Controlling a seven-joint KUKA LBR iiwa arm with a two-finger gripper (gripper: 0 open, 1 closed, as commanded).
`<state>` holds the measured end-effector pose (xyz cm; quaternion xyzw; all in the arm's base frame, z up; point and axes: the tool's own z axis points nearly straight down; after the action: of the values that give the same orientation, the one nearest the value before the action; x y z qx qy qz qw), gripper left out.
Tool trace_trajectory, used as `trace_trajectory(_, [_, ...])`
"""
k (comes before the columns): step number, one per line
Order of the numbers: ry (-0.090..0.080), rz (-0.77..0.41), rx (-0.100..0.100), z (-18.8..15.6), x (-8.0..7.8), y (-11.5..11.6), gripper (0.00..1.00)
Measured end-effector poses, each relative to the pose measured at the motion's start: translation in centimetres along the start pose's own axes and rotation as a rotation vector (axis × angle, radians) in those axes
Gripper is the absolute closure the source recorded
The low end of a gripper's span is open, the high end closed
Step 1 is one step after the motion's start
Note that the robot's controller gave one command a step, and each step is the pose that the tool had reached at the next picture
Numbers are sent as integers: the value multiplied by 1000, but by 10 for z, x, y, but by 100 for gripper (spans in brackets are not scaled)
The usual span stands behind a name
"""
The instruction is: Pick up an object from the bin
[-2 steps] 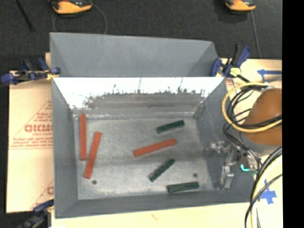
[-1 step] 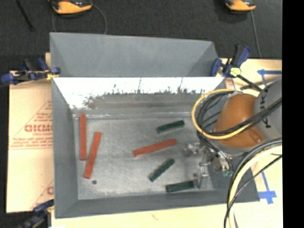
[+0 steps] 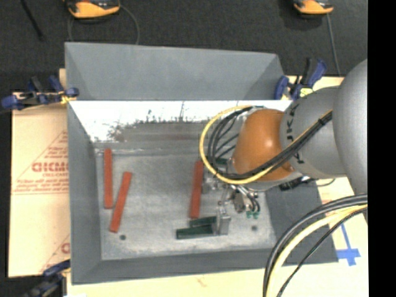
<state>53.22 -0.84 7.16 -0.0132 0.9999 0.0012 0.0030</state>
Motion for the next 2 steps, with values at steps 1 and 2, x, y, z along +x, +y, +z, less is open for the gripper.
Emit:
trace_trajectory(1, [4,80,-3,-38,36,81,0])
trace_trajectory(2, [6,361,4,2,42,33,0])
